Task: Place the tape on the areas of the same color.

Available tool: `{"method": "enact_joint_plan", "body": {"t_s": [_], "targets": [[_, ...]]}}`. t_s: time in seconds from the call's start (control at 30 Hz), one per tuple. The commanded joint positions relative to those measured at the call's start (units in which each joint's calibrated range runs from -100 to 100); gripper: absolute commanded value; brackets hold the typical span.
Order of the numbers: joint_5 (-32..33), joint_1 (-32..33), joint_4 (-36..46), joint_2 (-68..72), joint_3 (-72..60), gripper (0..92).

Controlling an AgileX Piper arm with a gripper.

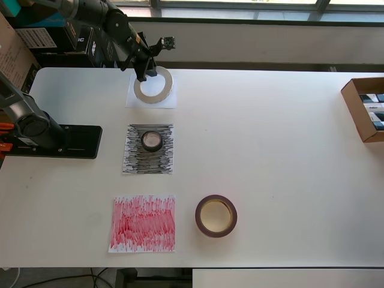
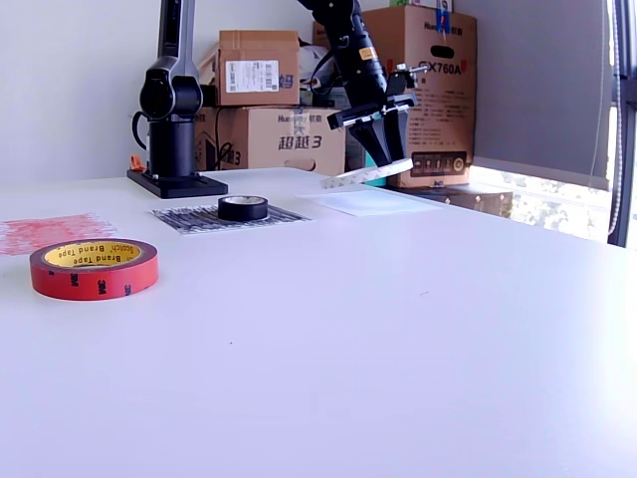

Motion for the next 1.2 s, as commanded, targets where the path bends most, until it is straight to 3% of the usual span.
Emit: {"method": "enact_joint_plan", "body": {"t_s": [0.0, 1.0, 1.1, 1.17], "targets": [[-0.12, 0.72, -1.93, 0.49, 0.69, 0.1], [-1.59, 0.17, -2.53, 3.48, 0.42, 0.2], [-1.67, 0.17, -2.53, 3.48, 0.51, 2.6], [-2.41, 0.33, -2.53, 3.48, 0.78, 11.1]]}}
